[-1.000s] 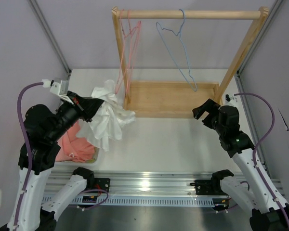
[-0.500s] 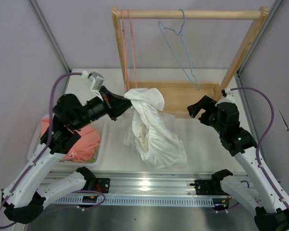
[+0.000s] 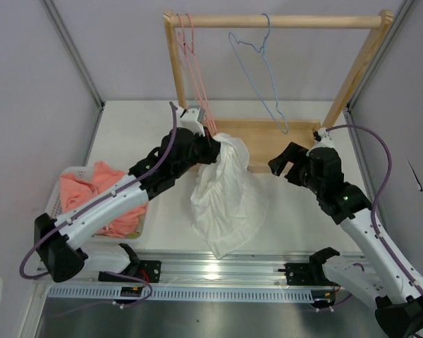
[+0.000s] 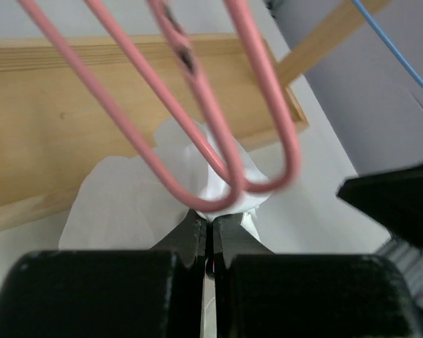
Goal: Place the skirt on the hanger
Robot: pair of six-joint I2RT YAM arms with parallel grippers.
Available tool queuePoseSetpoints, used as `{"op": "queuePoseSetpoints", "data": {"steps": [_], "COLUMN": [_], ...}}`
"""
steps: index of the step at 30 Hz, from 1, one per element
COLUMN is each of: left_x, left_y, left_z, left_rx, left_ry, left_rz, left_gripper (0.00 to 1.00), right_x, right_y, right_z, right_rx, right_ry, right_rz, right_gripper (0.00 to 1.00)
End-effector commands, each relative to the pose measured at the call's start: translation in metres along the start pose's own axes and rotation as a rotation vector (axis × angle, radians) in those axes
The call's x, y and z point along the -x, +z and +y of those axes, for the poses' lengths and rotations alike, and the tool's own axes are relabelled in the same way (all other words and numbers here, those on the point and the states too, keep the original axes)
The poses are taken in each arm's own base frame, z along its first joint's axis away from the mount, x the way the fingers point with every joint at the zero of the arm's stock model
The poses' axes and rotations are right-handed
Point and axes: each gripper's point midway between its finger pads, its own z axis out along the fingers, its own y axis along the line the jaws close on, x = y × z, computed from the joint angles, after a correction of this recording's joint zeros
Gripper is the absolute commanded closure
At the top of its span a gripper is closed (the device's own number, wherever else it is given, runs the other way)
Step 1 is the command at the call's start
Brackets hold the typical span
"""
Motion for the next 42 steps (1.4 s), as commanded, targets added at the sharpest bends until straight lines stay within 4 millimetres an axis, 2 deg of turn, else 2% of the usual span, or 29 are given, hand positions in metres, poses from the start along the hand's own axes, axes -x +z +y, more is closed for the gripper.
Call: {"op": "queuePoseSetpoints", "data": {"steps": [1,2,4,5,6,8,9,11,12,13,14,15,16,19,21,24,29,36,38,42], "left_x": [0.060,0.056,0.053,0.050,0.049,0.043,0.041,0.035,0.035,0.033,0.031,0.030,0.027,0.021,0.019,0.017,0.013,0.012,0.013,0.017], "left_y": [0.004,0.010,0.012,0.013,0.013,0.013,0.012,0.010,0.006,0.004,0.003,0.000,-0.001,-0.004,-0.005,-0.008,-0.010,-0.011,-0.012,-0.015], "left_z": [0.002,0.003,0.012,0.013,0.013,0.019,0.020,0.026,0.028,0.029,0.031,0.031,0.032,0.035,0.036,0.036,0.036,0.034,0.034,0.032], "left_rx": [0.122,0.141,0.203,0.216,0.223,0.263,0.271,0.295,0.300,0.304,0.308,0.306,0.308,0.313,0.311,0.306,0.295,0.282,0.281,0.273], "left_ry": [-0.108,-0.113,-0.120,-0.127,-0.125,-0.118,-0.118,-0.111,-0.112,-0.112,-0.111,-0.112,-0.113,-0.106,-0.102,-0.098,-0.102,-0.095,-0.092,-0.087], "left_rz": [-0.185,-0.176,-0.180,-0.174,-0.172,-0.159,-0.156,-0.142,-0.144,-0.141,-0.135,-0.134,-0.126,-0.112,-0.106,-0.099,-0.088,-0.079,-0.080,-0.087], "left_gripper": [1.00,1.00,1.00,1.00,1.00,1.00,1.00,1.00,1.00,1.00,1.00,1.00,1.00,1.00,1.00,1.00,1.00,1.00,1.00,1.00], "right_x": [0.006,0.000,-0.019,-0.025,-0.041,-0.054,-0.074,-0.086,-0.094,-0.107,-0.110,-0.119,-0.126,-0.138,-0.134,-0.141,-0.153,-0.163,-0.161,-0.172], "right_y": [-0.004,-0.001,0.000,0.004,0.001,0.003,0.003,0.003,0.012,0.009,0.012,0.023,0.025,0.035,0.035,0.038,0.050,0.072,0.075,0.089], "right_z": [0.025,0.028,0.046,0.047,0.064,0.076,0.090,0.107,0.111,0.121,0.130,0.130,0.135,0.147,0.157,0.170,0.180,0.175,0.178,0.172], "right_rx": [0.069,0.067,0.103,0.080,0.123,0.125,0.154,0.171,0.144,0.160,0.167,0.133,0.138,0.148,0.163,0.167,0.151,0.067,0.053,0.007], "right_ry": [-0.031,-0.036,-0.053,-0.059,-0.081,-0.073,-0.097,-0.098,-0.113,-0.133,-0.118,-0.126,-0.121,-0.091,-0.073,-0.076,-0.068,-0.033,-0.039,-0.065], "right_rz": [0.008,0.024,0.058,0.056,0.085,0.087,0.120,0.127,0.118,0.130,0.114,0.109,0.112,0.095,0.052,0.035,-0.013,-0.067,-0.080,-0.081], "right_gripper": [0.14,0.15,0.16,0.16,0.17,0.19,0.19,0.20,0.20,0.20,0.20,0.21,0.23,0.23,0.23,0.24,0.28,0.41,0.42,0.45]}}
